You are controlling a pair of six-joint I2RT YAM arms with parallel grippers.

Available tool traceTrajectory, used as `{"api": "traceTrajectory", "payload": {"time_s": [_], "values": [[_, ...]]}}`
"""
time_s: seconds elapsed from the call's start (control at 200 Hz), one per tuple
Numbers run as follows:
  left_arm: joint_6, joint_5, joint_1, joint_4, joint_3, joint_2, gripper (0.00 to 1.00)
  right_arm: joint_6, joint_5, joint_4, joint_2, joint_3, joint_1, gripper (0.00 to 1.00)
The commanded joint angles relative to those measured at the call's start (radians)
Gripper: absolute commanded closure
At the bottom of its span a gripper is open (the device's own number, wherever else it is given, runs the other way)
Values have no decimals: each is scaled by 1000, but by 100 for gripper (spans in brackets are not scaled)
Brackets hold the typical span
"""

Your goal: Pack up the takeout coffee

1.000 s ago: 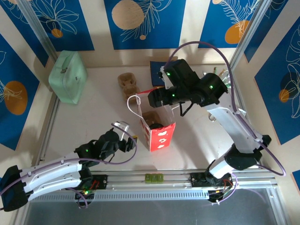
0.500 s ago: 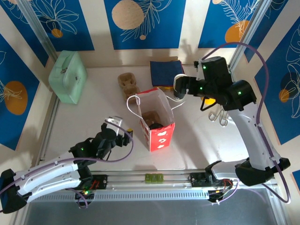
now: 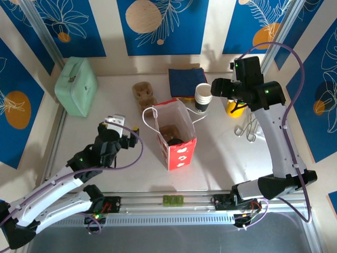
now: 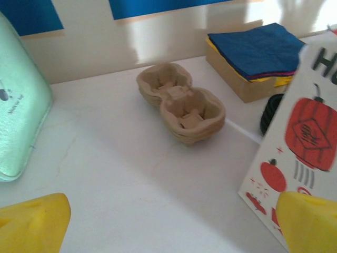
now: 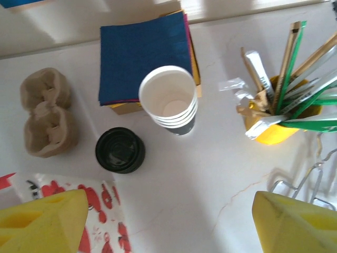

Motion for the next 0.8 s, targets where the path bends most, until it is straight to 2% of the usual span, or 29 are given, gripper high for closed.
{"api": "traceTrajectory", "payload": {"time_s": [0.0, 0.26, 0.445, 0.795], "values": [[69, 47, 58, -54, 66, 18, 1, -48, 42, 33, 15, 2, -26, 18], [127, 113, 142, -63, 87, 27, 1, -89, 39, 53, 82, -11, -71, 19], [130, 140, 169, -55, 71, 23, 1, -101, 44, 28, 195, 79, -109, 19], [131, 188, 183, 0, 66, 51, 1, -108, 22, 2, 368, 208, -170, 32]]}}
